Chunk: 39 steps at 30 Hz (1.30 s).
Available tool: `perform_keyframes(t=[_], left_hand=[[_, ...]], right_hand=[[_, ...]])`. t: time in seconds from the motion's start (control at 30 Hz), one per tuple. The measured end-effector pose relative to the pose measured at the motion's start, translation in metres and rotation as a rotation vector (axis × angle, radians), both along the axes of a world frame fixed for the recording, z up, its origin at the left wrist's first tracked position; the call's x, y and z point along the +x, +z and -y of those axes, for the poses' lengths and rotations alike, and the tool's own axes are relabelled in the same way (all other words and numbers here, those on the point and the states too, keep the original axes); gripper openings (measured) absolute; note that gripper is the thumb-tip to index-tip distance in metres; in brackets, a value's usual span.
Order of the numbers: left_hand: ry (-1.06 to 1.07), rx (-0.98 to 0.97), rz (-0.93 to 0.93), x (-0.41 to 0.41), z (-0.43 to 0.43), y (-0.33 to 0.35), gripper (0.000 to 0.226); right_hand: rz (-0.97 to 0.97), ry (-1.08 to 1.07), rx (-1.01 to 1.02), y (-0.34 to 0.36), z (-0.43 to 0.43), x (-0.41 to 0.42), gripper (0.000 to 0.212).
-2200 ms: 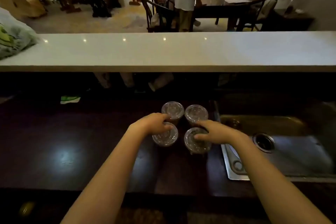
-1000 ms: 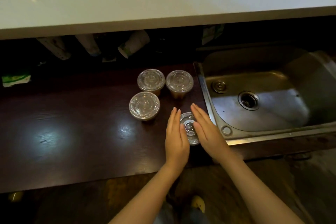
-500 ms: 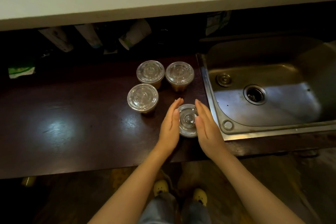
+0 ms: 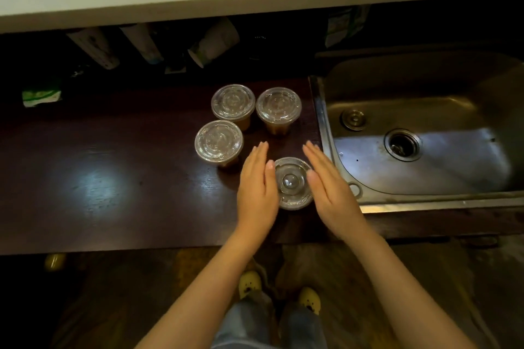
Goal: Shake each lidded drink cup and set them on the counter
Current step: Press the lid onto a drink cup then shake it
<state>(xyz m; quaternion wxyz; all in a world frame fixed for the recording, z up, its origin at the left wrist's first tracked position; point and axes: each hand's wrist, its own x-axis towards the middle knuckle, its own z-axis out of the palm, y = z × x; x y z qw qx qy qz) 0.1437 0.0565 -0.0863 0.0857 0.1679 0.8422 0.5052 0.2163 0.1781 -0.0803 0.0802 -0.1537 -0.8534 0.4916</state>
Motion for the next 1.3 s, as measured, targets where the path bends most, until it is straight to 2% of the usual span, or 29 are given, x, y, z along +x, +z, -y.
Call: perform_keyframes(t=[0.1,0.2,0.27,0.5,0.63,0.83,1.0,1.1,1.17,1.3], left_hand=[[0.058,-0.036,-0.042,0.027,-0.014,-0.008,0.051],[0.170,0.015,-0.052,0.033,-0.023,-0.016,0.048],[0.193,0.035,-0.084,0.033,-0.024,-0.020,0.044],[0.186,0.072,-0.126,0.029,-0.022,-0.023,0.041],[0.106,0.112,-0.142,0.015,-0.016,-0.026,0.038],[-0.034,0.109,-0.127,0.000,-0.007,-0.026,0.037],[-0.201,-0.068,-0.059,-0.013,0.002,-0.013,0.039],[-0.216,-0.187,-0.129,-0.012,-0.002,0.004,0.041],[-0.220,-0.245,-0.229,-0.007,-0.014,0.015,0.045],[-0.251,-0.583,-0.389,-0.001,-0.041,0.008,0.054]], right_hand=[[0.050,-0.008,-0.199,-0.007,-0.007,-0.028,0.037],[0.056,-0.033,-0.436,-0.013,-0.005,-0.035,0.027],[0.040,-0.044,-0.525,-0.014,-0.004,-0.035,0.026],[0.004,-0.110,-0.628,-0.024,-0.002,-0.036,0.027],[-0.058,-0.275,-0.638,-0.027,0.008,-0.037,0.030],[-0.136,-0.419,-0.788,-0.029,0.022,-0.037,0.031],[-0.089,-0.350,-0.879,-0.043,0.025,-0.023,0.037],[-0.062,-0.241,-0.919,-0.057,0.019,-0.003,0.039],[-0.064,-0.150,-0.866,-0.061,0.011,0.010,0.035],[0.020,0.131,-0.586,-0.062,-0.001,0.014,0.062]])
